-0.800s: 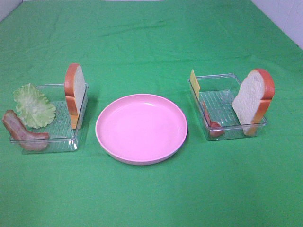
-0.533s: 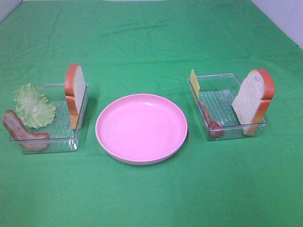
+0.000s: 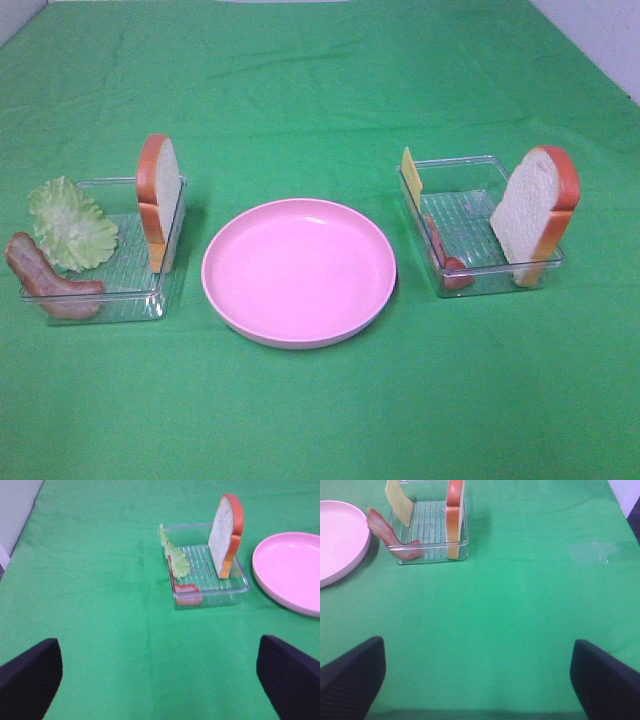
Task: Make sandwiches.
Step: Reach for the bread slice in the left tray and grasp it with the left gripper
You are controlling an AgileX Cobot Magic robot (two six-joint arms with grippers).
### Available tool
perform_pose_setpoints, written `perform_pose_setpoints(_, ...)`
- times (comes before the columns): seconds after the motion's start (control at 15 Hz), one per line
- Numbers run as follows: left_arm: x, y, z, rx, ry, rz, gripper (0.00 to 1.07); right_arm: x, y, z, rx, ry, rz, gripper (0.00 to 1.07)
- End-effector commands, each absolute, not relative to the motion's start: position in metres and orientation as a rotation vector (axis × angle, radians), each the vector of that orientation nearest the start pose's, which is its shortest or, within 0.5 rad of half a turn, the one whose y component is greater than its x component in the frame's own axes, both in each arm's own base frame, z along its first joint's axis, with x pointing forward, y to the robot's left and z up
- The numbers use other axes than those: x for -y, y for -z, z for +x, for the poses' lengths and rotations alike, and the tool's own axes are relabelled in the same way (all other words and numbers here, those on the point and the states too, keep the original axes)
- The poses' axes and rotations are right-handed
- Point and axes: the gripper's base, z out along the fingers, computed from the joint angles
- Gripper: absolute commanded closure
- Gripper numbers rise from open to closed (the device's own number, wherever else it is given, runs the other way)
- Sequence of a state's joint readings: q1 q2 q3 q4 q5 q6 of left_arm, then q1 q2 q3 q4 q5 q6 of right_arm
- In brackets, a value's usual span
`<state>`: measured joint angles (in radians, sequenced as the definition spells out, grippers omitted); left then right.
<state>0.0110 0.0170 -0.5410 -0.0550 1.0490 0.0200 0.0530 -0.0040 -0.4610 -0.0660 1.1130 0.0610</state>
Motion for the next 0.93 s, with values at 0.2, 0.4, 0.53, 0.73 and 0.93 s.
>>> perform_pose_setpoints(0.2,0.002,-0.335,0.043,-1.889,0.058,-0.037,0.06,0.005,-0.261,-0.007,-2.094,0.014,0.01,0.11)
perform_pose_setpoints(0.4,0.002,-0.354,0.083,-1.923,0.056,-0.042,0.06,0.005,-0.261,-0.007,-2.094,0.014,0.01,0.11)
perform_pose_setpoints(0.53,0.002,-0.368,0.142,-2.065,0.067,-0.04,0.06,0.005,-0.261,-0.007,-2.094,0.014,0.01,0.11)
perform_pose_setpoints(0.73,0.005,-0.379,0.201,-2.186,0.125,-0.064,0.06,0.005,-0.261,-0.007,-2.094,0.014,0.01,0.11)
perform_pose_setpoints(0.93,0.007,-0.378,0.246,-2.292,0.183,-0.083,0.06,0.005,-0.261,-0.007,-2.094,0.014,0.01,0.11)
